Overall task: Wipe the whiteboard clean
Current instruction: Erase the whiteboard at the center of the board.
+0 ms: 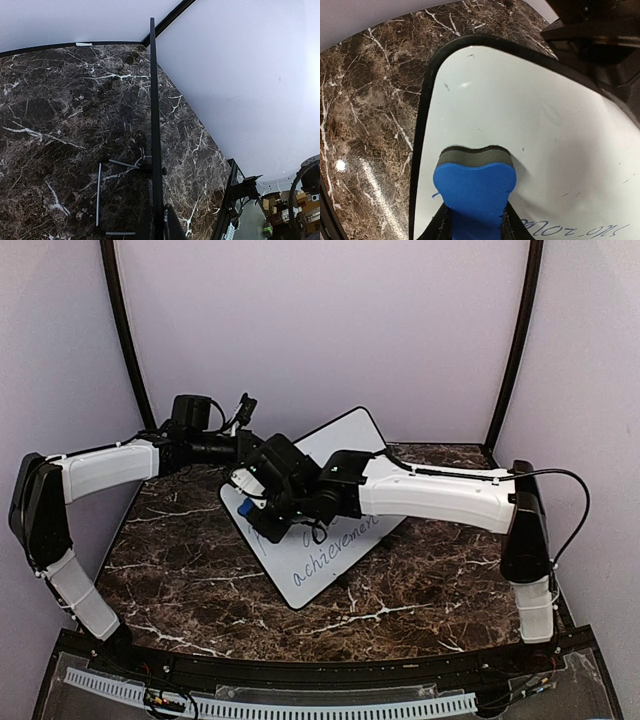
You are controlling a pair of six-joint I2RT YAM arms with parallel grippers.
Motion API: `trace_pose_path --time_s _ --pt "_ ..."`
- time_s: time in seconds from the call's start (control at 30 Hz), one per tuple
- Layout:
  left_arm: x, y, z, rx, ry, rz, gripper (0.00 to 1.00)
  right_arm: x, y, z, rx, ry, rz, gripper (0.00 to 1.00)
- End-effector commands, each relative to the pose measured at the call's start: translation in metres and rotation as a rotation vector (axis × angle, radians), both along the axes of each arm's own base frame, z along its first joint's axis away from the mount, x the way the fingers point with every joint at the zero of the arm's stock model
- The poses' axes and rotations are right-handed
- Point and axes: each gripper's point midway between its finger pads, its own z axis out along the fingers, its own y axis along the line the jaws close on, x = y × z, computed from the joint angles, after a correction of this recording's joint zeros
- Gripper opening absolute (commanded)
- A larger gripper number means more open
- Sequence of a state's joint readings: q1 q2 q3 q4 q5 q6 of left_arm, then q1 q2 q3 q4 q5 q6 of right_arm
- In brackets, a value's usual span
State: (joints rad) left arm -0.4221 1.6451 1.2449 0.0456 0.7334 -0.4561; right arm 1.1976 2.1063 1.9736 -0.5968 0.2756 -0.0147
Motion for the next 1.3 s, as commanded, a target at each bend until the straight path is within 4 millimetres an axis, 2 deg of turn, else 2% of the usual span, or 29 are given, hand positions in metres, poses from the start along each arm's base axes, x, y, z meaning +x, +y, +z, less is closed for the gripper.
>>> trace_pose_path --time_s 0.0,0.2,0.37,0.53,0.87,0.97,1.07,1.27 --pt "-0.002 -0.003 0.029 -0.009 -0.088 -0.005 0.00 -0.019 -0.005 0.006 0.034 0.097 0.034 0.29" --pt "0.000 -0.001 0.028 0.000 -0.088 0.013 0.00 -0.029 -0.013 -0.002 0.010 0.152 0.048 0.29" --pt "-0.003 -0.002 0.037 -0.014 -0.111 0.001 0.00 -0.033 -0.016 -0.003 0.006 0.190 0.050 0.29" --pt "-0.006 0.001 0.046 -0.016 -0.147 0.004 0.00 -0.038 -0.023 -0.016 -0.041 0.237 0.041 0.29" --pt "-0.007 0.001 0.047 -0.022 -0.142 0.005 0.00 -0.047 -0.044 -0.039 -0.096 0.292 -0.001 0.30" --pt "-0.007 0.001 0.047 -0.023 -0.138 0.006 0.00 -0.044 -0.048 -0.040 -0.095 0.276 -0.028 0.29" --pt "-0.005 0.001 0.044 -0.022 -0.131 0.013 0.00 -0.035 -0.045 -0.030 -0.074 0.218 -0.066 0.29" --pt "-0.001 0.003 0.039 -0.010 -0.117 0.039 0.00 -0.016 -0.023 -0.016 -0.066 0.107 -0.101 0.29"
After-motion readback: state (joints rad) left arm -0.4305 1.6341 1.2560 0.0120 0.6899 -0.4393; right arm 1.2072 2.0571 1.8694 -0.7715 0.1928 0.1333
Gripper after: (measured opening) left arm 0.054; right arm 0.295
